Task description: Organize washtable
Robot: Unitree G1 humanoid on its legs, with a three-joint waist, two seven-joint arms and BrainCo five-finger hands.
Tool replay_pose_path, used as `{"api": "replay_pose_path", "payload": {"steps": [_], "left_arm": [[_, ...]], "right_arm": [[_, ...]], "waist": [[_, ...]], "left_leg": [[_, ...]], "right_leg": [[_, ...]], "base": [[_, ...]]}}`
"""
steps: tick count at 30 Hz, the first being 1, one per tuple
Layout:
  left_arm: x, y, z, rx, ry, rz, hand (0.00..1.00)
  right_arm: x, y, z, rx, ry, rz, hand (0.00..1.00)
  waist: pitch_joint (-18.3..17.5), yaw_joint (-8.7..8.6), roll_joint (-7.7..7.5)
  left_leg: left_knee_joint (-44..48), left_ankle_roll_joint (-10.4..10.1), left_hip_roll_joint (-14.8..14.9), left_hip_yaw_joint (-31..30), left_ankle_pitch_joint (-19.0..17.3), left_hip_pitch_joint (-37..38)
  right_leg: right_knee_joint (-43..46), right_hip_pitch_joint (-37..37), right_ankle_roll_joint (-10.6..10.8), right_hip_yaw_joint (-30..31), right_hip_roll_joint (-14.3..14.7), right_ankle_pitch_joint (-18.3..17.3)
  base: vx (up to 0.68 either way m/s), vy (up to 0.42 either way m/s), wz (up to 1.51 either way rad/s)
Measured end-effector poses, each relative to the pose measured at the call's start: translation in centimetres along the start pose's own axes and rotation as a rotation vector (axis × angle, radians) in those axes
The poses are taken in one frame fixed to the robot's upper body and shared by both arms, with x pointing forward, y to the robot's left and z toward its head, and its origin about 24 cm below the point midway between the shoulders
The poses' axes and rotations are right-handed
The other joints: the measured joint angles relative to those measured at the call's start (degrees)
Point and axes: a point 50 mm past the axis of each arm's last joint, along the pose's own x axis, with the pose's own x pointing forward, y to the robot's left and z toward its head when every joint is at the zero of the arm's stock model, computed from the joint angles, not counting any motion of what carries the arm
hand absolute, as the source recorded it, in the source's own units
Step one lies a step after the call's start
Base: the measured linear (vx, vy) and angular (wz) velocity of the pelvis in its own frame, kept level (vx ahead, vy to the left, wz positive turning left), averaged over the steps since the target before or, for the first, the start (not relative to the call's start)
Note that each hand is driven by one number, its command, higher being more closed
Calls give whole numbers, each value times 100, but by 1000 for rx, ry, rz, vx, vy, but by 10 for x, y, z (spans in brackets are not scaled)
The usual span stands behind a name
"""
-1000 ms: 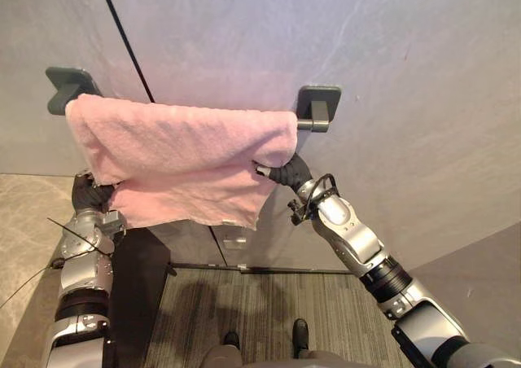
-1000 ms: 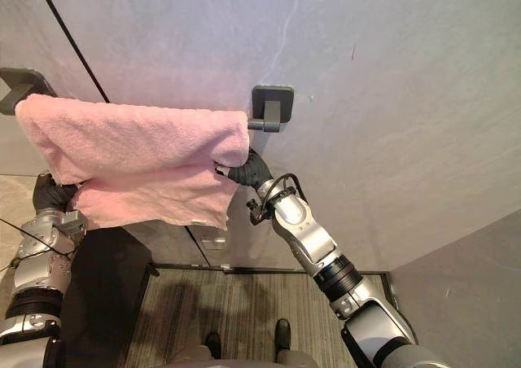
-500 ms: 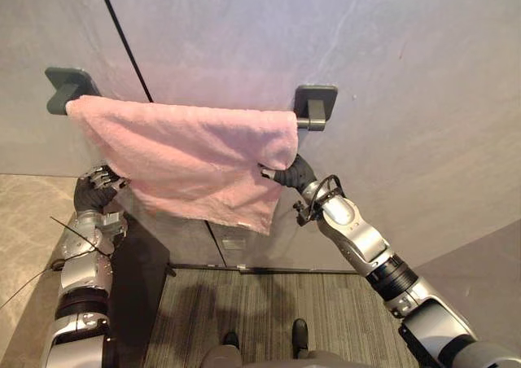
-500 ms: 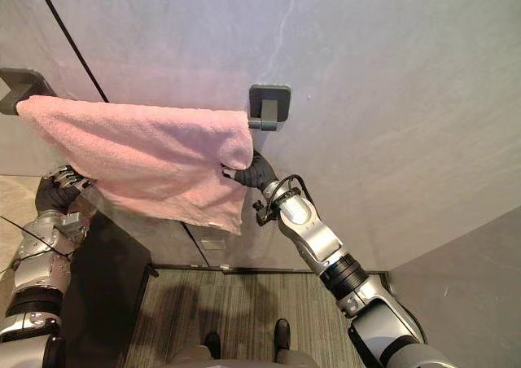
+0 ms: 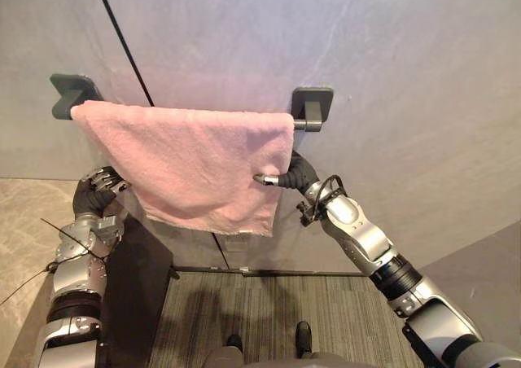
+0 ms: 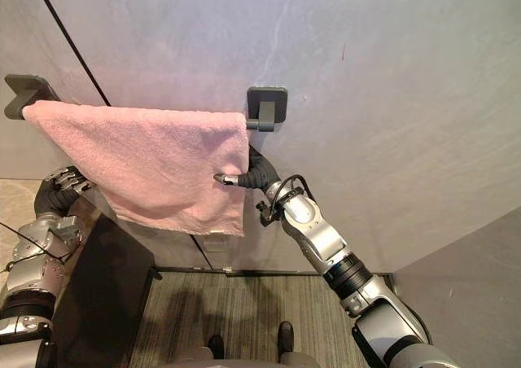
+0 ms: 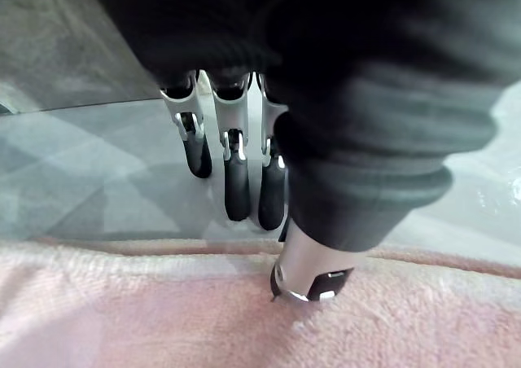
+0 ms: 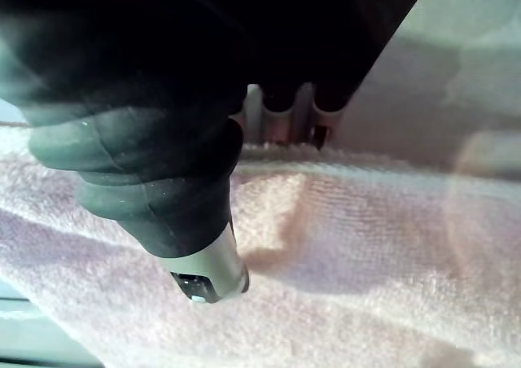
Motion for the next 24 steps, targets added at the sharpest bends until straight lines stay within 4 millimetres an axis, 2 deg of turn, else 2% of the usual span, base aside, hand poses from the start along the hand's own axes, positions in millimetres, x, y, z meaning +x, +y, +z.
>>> {"api": "replay_pose_path", "payload": {"steps": [7,10,12,13,14,16,17,18,19,20,22,24], "left_arm": [[-1,2,-1,-6,2,4,0],[-7,5,1,3,-13,-3,0],[-10,16,3,2,-21,17,0],[-11,20,3,3,-22,26,0],[-16,30,1,3,-16,52,0],[-23,42,-2,3,-6,80,0],[-26,46,-3,2,-4,92,0],[-32,56,-5,3,2,122,0],[-42,71,-6,6,8,162,0],[-45,75,-7,9,10,170,0],[-60,96,-5,20,4,235,0],[-70,109,-5,28,7,285,0]], "right_arm": [[-8,-1,-9,29,27,-8,0],[-31,-16,-27,81,76,-108,0],[-65,-36,-44,108,139,-234,0],[-75,-43,-49,117,155,-277,0],[-103,-59,-58,133,197,-391,0],[-142,-74,-69,142,259,-528,0],[-155,-78,-72,145,279,-574,0],[-181,-84,-77,138,323,-659,0],[-209,-90,-80,122,367,-753,0],[-214,-91,-81,120,374,-774,0],[-251,-102,-80,107,400,-945,0],[-273,-113,-75,96,394,-1082,0]], "waist": [[-7,-4,18],[-11,-1,24],[-14,-10,30],[-21,-13,38],[-63,-18,76],[-126,-33,148],[-140,-49,177],[-192,-77,230],[-261,-159,291],[-286,-181,299],[-388,-189,336],[-478,-188,345]], "left_leg": [[1,-1,3,44,-1,29],[3,-1,0,45,-2,43],[2,0,-3,35,-2,44],[1,0,-3,28,-2,44],[-8,1,-6,4,-3,44],[-34,1,-11,-35,-2,70],[-50,1,-15,-61,-2,101],[-68,0,-20,-111,-3,139],[-119,-2,-22,-195,-3,178],[-142,-3,-24,-215,-2,180],[-206,-38,-23,-275,-6,196],[-244,-64,-2,-318,2,197]], "right_leg": [[-1,2,-8,25,1,-5],[-1,17,-9,22,0,-7],[-2,25,-11,7,-1,-11],[-2,27,-12,-1,-2,-14],[-2,35,-14,-30,-5,-23],[-2,75,0,-85,-12,-52],[-2,111,14,-116,-14,-69],[-2,163,42,-167,-16,-109],[-5,222,55,-265,-19,-178],[-5,222,66,-288,-21,-195],[-5,220,81,-355,-19,-241],[-5,221,53,-405,-23,-266]], "base": [[0,0,-2],[0,0,0],[0,0,0],[-10,15,5],[-6,13,8],[1,8,10],[2,9,17],[0,9,29],[-1,4,28],[5,-7,27],[-3,-12,16],[-3,-13,13]]}}
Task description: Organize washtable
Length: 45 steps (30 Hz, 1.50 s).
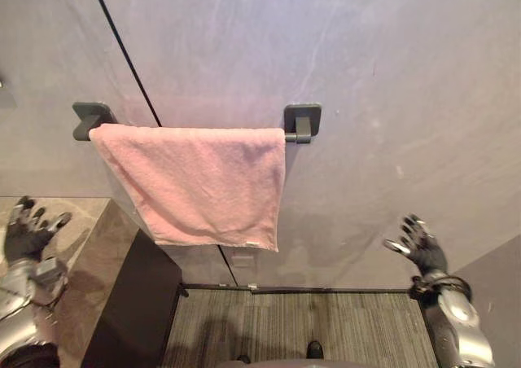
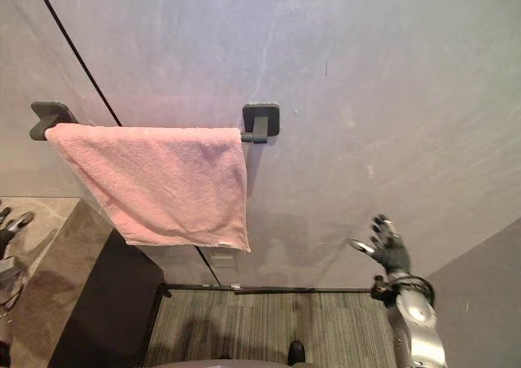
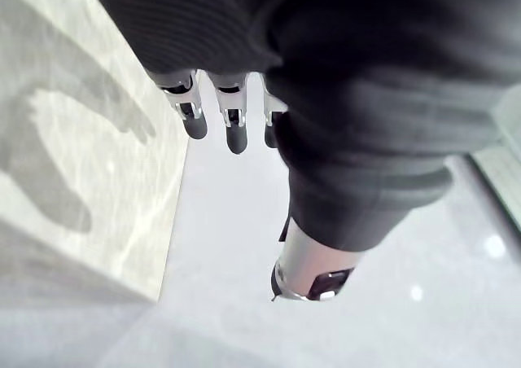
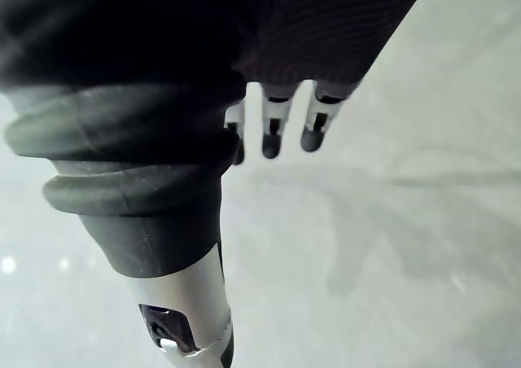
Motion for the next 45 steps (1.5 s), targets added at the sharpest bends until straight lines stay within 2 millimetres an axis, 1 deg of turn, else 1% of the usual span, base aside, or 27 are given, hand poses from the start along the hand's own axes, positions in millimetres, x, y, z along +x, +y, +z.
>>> {"api": "replay_pose_path", "payload": {"steps": [1,3,4,5,6,7,8,10,11,12,13,14,16,17,19,20,22,23,24,25,27,32,37,41,43,44,45], "left_arm": [[-4,9,-1,12,5,29,0],[-8,17,2,29,-4,55,0],[-9,19,6,34,-18,64,0],[-12,20,15,30,-66,83,0],[-15,18,27,17,-128,91,0],[-16,16,34,10,-164,94,0],[-17,12,47,6,-234,98,0],[-18,2,65,3,-323,73,0],[-19,-4,73,2,-366,56,0],[-21,-16,88,-1,-434,10,0],[-22,-27,96,-7,-480,-29,0],[-23,-34,102,-10,-508,-58,0],[-30,-73,118,-57,-608,-201,0],[-34,-85,120,-84,-628,-241,0],[-51,-130,120,-211,-662,-404,0],[-56,-138,119,-236,-659,-442,0],[-66,-160,116,-302,-636,-558,0],[-67,-164,116,-316,-634,-579,0],[-68,-171,118,-359,-631,-624,0],[-69,-174,120,-376,-633,-642,0],[-69,-179,125,-418,-649,-684,0],[-74,-189,123,-476,-623,-786,0],[-80,-198,118,-513,-588,-878,0],[-88,-203,102,-525,-505,-949,0],[-94,-206,89,-525,-437,-995,0],[-95,-206,87,-529,-427,-998,0],[-97,-206,84,-540,-406,-1014,0]], "right_arm": [[-1,-14,4,0,-19,-74,0],[-3,-29,12,1,-50,-165,0],[-3,-33,16,6,-68,-194,0],[-5,-36,29,12,-127,-231,0],[-7,-37,47,11,-204,-248,0],[-7,-35,57,12,-249,-246,0],[-6,-29,76,22,-342,-236,0],[-4,-15,104,43,-481,-192,0],[-4,-6,117,55,-545,-154,0],[-5,13,138,80,-643,-56,0],[-6,26,149,85,-695,23,0],[-7,35,156,92,-726,78,0],[-15,84,181,101,-828,360,0],[-18,98,185,106,-846,437,0],[-27,143,196,118,-885,684,0],[-29,153,198,130,-891,737,0],[-39,187,208,161,-913,917,0],[-41,194,209,166,-913,957,0],[-42,206,211,180,-900,1024,0],[-42,210,211,185,-892,1049,0],[-48,227,209,192,-862,1153,0],[-62,245,206,164,-833,1320,0],[-74,258,207,166,-829,1434,0],[-86,272,190,157,-748,1542,0],[-97,282,173,125,-679,1642,0],[-98,284,169,119,-663,1663,0],[-100,288,160,100,-618,1691,0]], "waist": [[-61,2,4],[-152,13,-15],[-163,19,-23],[-164,25,-25],[-169,22,-27],[-170,18,-28],[-170,11,-27],[-180,-4,-31],[-182,-9,-34],[-182,-8,-33],[-182,3,-30],[-183,1,-29],[-184,4,-26],[-184,-2,-26],[-184,2,-27],[-183,3,-26],[-172,6,-8],[-169,5,-4],[-157,7,4],[-152,11,10],[-136,15,32],[-97,22,45],[-88,34,32],[-48,35,12],[-19,45,-2],[-6,52,-8],[16,89,-20]], "left_leg": [[-4,-2,3,-10,0,5],[-10,-5,8,-22,0,7],[-13,-4,-1,-23,1,19],[-26,-3,-4,-23,1,68],[-38,-5,-4,-21,-1,116],[-44,-5,-5,-21,-1,133],[-68,-3,-10,-21,-2,173],[-98,-2,-10,-15,-3,188],[-100,-1,-10,-16,-3,182],[-100,-3,-11,-18,-1,176],[-99,-1,-13,-20,1,173],[-99,0,-15,-21,4,172],[-95,9,-18,-42,49,186],[-100,12,-21,-61,55,191],[-103,36,-28,-109,71,212],[-104,37,-30,-127,72,214],[-108,46,-34,-168,79,225],[-114,51,-34,-168,91,239],[-127,53,-34,-173,92,281],[-132,53,-34,-176,92,305],[-193,63,-48,-189,100,355],[-338,68,-95,-251,181,416],[-399,70,-106,-244,185,468],[-407,73,-104,-241,186,469],[-407,81,-101,-241,191,467],[-407,81,-100,-242,191,467],[-408,81,-100,-244,191,463]], "right_leg": [[0,8,-19,-13,1,-13],[0,19,-18,-29,1,-12],[0,34,-20,-40,4,-18],[0,103,-26,-47,2,-26],[-1,123,-42,-49,0,-53],[-1,143,-52,-53,-1,-69],[-1,183,-52,-58,-1,-73],[-1,193,-48,-59,1,-80],[-1,196,-48,-61,1,-79],[-1,206,-49,-61,2,-78],[0,209,-50,-71,1,-77],[0,211,-50,-82,0,-76],[2,238,-44,-134,-4,-38],[4,250,-44,-157,-7,-37],[24,293,-43,-202,-12,-35],[25,295,-42,-205,-12,-35],[26,307,-41,-210,-11,-36],[26,318,-41,-211,-11,-36],[26,358,-36,-220,-11,-41],[26,382,-33,-226,-11,-45],[26,424,-27,-267,-15,-59],[22,473,12,-373,-39,-94],[14,497,33,-369,-65,-119],[25,491,34,-363,-77,-131],[26,491,42,-364,-79,-148],[26,491,42,-366,-79,-150],[26,489,41,-368,-79,-152]], "base": [[6,-11,9],[13,-1,5],[21,6,6],[10,11,3],[0,0,0],[0,0,0],[0,0,0],[0,0,0],[0,0,0],[0,0,0],[0,0,0],[3,5,5],[19,7,10],[32,8,14],[26,9,11],[22,8,4],[0,0,0],[0,0,0],[0,0,0],[-13,4,5],[-27,4,10],[-37,0,12],[-5,1,1],[0,0,0],[0,0,0],[0,0,0],[0,0,0]]}}
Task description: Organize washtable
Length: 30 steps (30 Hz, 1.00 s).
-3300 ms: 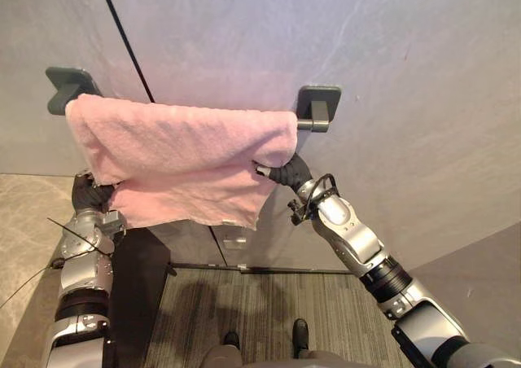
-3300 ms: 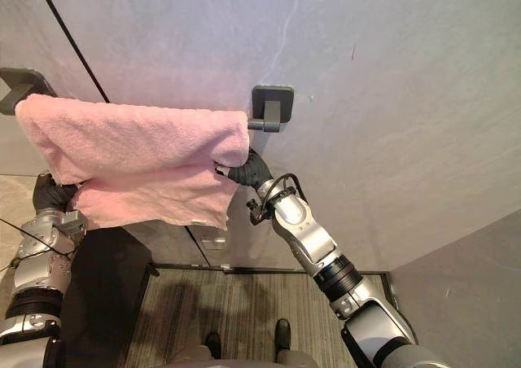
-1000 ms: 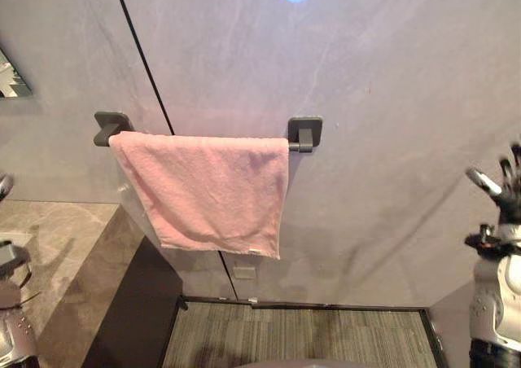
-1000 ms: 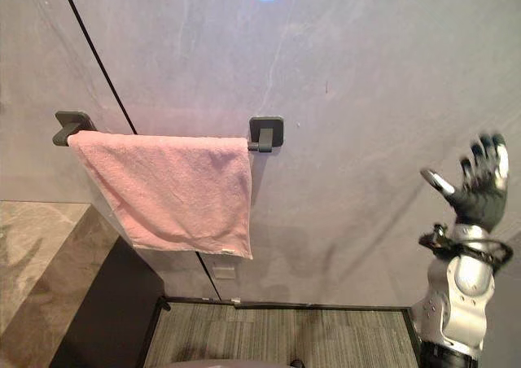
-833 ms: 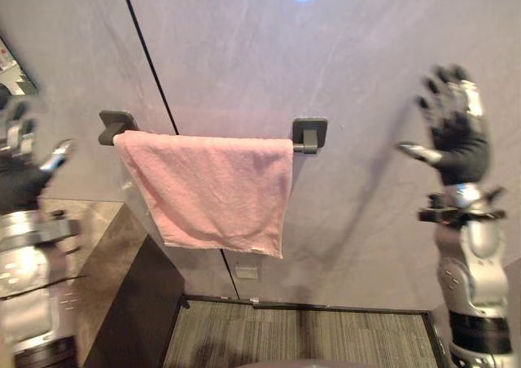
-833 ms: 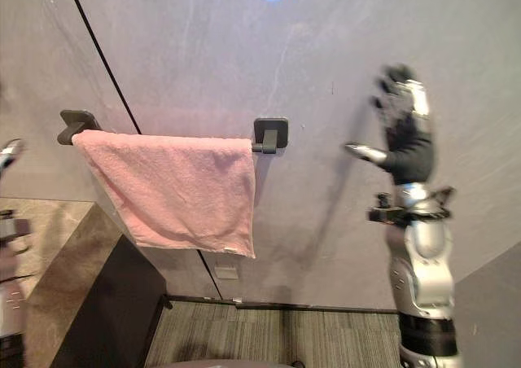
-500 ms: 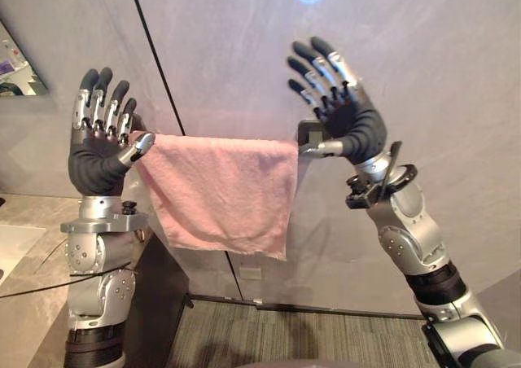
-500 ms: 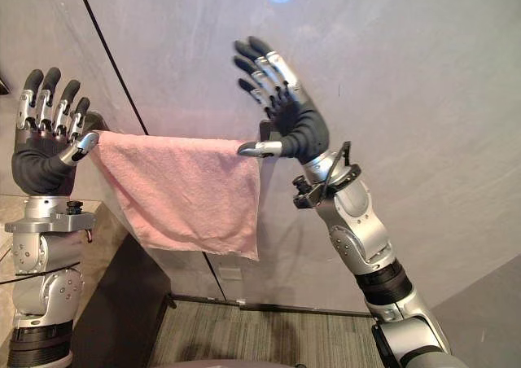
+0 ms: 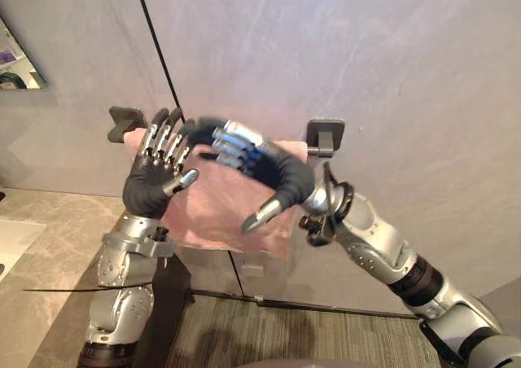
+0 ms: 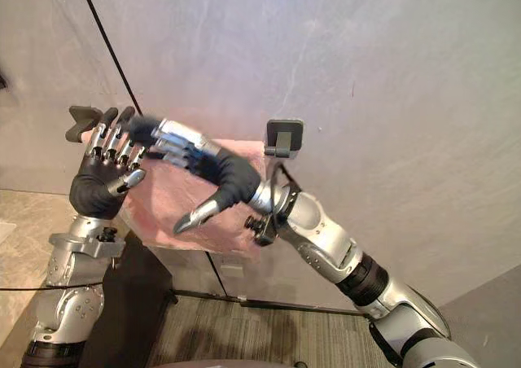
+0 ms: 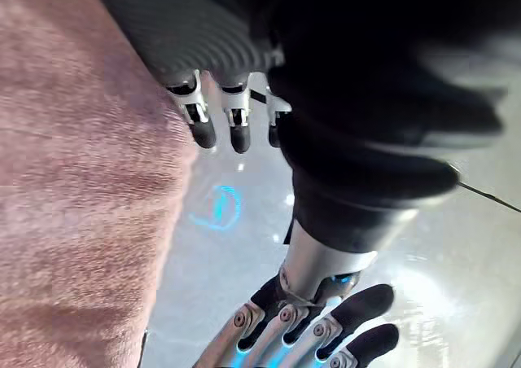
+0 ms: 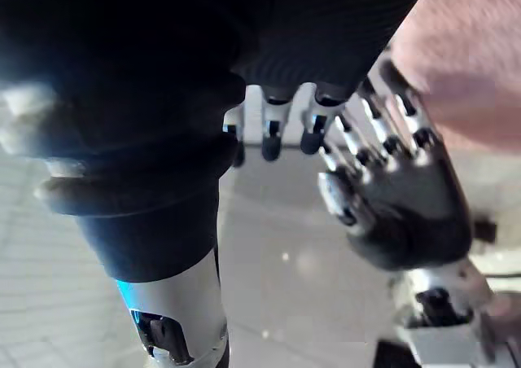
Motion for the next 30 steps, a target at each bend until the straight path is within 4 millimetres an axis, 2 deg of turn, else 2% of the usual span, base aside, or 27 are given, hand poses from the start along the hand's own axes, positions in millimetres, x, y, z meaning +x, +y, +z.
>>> {"api": "replay_pose_path", "payload": {"steps": [1,3,7,9,11,16,30], "left_arm": [[-3,-1,-4,-11,23,-5,0],[-12,-1,-10,-22,63,-4,0],[-29,9,-27,-42,174,50,0],[-43,13,-44,-73,271,92,0],[-48,15,-51,-84,312,111,0],[-49,15,-53,-69,330,110,0],[-54,20,-59,-56,367,147,0]], "right_arm": [[-1,1,-9,18,41,13,0],[-4,0,-22,42,101,8,0],[-12,0,-32,69,140,-31,0],[-23,3,-44,92,185,-67,0],[-33,3,-56,118,238,-106,0],[-43,3,-70,126,303,-157,0],[-42,-3,-80,120,313,-237,0]], "waist": [[7,58,-8],[16,68,-22],[31,94,-46],[60,92,-73],[112,84,-119],[163,76,-129],[166,65,-133]], "left_leg": [[-2,0,-3,0,0,-6],[-9,0,-8,-25,0,-33],[-14,-1,-14,-95,2,-133],[-16,24,-15,-115,20,-199],[-18,24,-16,-119,21,-239],[-95,23,-17,-125,72,-285],[-148,25,-15,-56,75,-378]], "right_leg": [[0,-7,2,0,-5,-2],[0,-14,6,-46,-21,-11],[1,-77,9,-128,-27,-17],[1,-129,9,-146,-34,-17],[2,-168,9,-146,-38,-17],[3,-248,14,-151,-35,-34],[4,-410,9,-89,-24,-49]], "base": [[0,0,0],[-33,-4,9],[-35,-11,13],[-22,-9,4],[0,0,0],[0,0,0],[-3,-2,-1]]}}
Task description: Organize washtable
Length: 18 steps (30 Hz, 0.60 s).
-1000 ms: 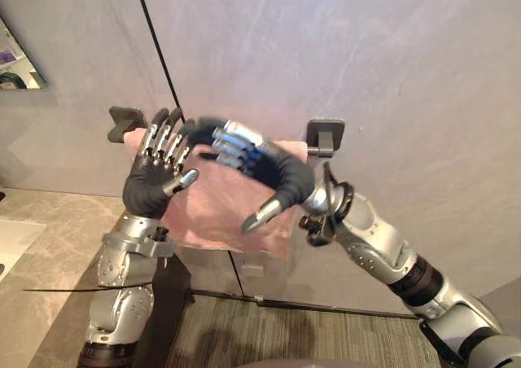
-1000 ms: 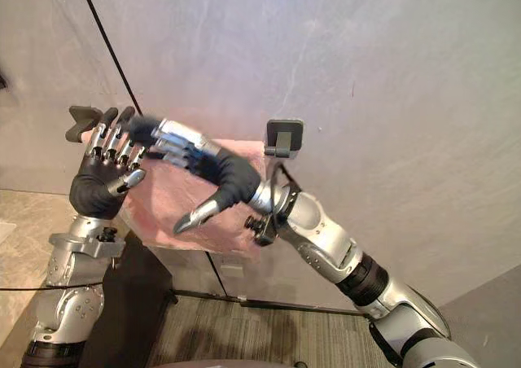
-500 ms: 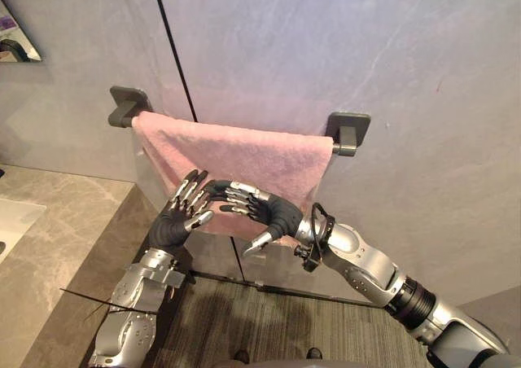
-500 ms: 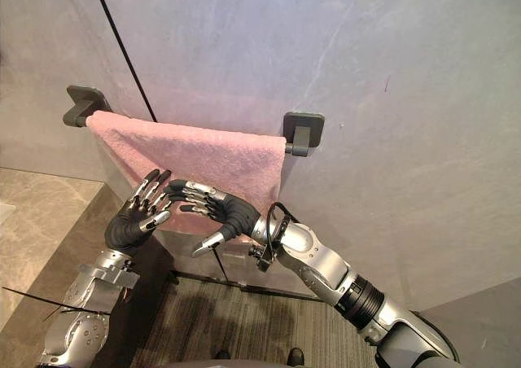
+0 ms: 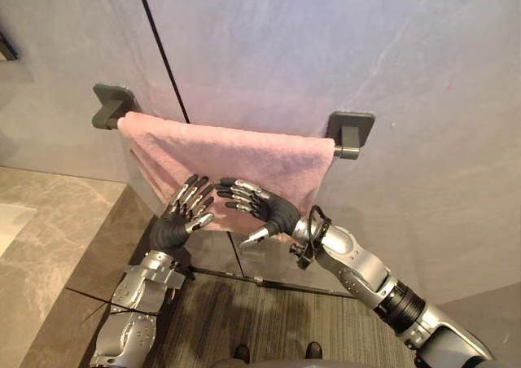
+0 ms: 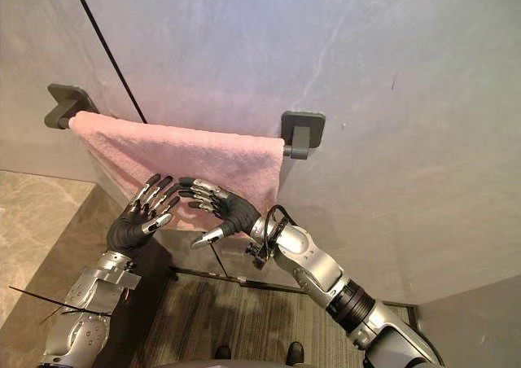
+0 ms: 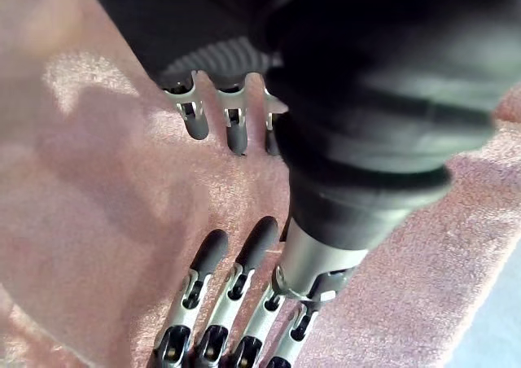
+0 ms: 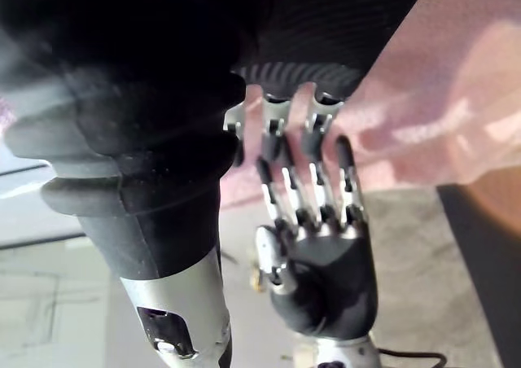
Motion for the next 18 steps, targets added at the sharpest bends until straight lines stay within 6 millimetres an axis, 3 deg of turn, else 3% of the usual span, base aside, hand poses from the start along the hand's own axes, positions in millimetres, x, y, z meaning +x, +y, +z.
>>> {"api": "replay_pose_path", "payload": {"steps": [10,14,18], "left_arm": [[4,5,7,60,-20,31,0],[5,19,18,104,-78,139,0],[-4,38,23,102,-137,293,0]], "right_arm": [[-3,-13,8,-6,-36,-75,0],[-15,-24,7,50,-81,-176,0],[-40,-28,-11,166,-91,-310,0]], "waist": [[33,6,-36],[74,7,-88],[76,11,-94]], "left_leg": [[-29,0,8,138,-1,-104],[-29,16,11,261,-25,-66],[23,33,14,383,-126,7]], "right_leg": [[0,-185,-4,130,25,10],[0,-206,-4,256,73,13],[0,-187,1,414,87,16]], "base": [[-5,-4,-7],[-4,-8,-14],[-13,8,-20]]}}
